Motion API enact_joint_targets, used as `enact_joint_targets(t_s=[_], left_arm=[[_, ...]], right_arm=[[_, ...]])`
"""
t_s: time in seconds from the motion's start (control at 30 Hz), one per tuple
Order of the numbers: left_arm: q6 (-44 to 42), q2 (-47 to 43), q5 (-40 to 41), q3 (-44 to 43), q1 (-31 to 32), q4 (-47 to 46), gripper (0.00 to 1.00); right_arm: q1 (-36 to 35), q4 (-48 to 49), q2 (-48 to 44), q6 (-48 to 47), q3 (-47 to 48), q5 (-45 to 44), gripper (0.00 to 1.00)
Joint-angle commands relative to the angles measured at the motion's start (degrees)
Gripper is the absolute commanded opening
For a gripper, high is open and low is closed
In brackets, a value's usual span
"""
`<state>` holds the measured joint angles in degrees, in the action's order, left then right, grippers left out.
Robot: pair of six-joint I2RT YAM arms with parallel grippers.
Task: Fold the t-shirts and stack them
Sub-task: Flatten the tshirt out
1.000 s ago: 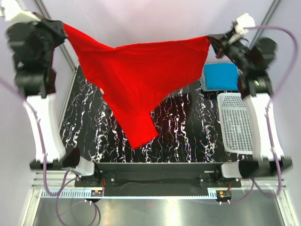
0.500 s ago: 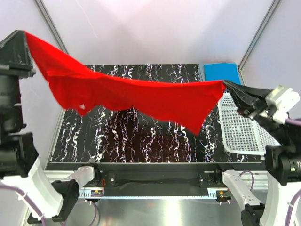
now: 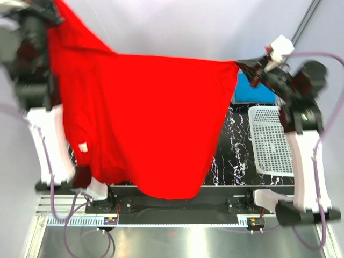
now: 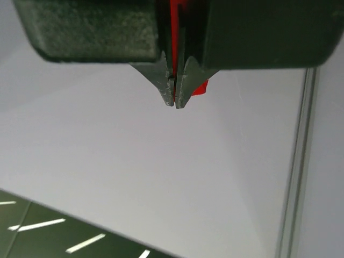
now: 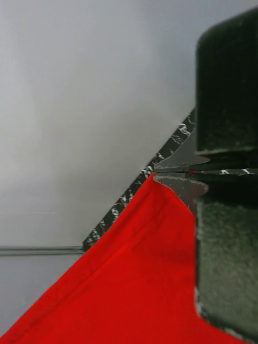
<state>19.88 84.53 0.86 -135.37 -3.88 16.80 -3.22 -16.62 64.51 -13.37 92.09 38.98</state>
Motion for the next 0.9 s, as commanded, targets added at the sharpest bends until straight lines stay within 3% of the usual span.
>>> enact_joint_targets(t_s=[0.0, 0.07, 0.17, 0.27, 0.43, 0.6, 0.77, 0.87], left_arm=[[-0.81, 9.06, -2.95, 2.72, -0.34, -5.62, 0.00], [0.25, 11.96, -5.87, 7.40, 0.36, -7.82, 0.00], [-1.07, 14.77, -4.56, 21.59, 1.42, -14.05, 0.00], [-0.98, 19.68, -4.03, 27.25, 1.68, -19.25, 0.00], [-1.60, 31.80, -2.18, 27.01, 1.68, -19.26, 0.00], [-2.65, 39.30, -1.48, 24.54, 1.68, -20.04, 0.00], [-3.44, 42.91, -2.53, 24.45, 1.68, -22.86, 0.00], [-2.31, 43.87, -1.92, 24.19, 1.77, -23.13, 0.00]], right_arm=[[0.15, 5.10, 6.93, -1.05, -1.74, -2.42, 0.00], [0.15, 8.61, 11.50, -1.31, -4.54, -2.16, 0.00], [0.15, 13.18, 18.00, -2.45, -7.62, -2.33, 0.00], [0.23, 16.09, 26.69, -2.90, -7.02, -1.28, 0.00], [0.32, 19.35, 47.52, -2.90, 2.54, -1.19, 0.00], [0.59, 16.97, 67.28, -0.18, 21.17, -1.89, 0.00], [0.67, 18.20, 75.75, 1.32, 31.81, -4.35, 0.00], [0.59, 19.69, 78.22, 2.03, 33.41, -5.84, 0.00]])
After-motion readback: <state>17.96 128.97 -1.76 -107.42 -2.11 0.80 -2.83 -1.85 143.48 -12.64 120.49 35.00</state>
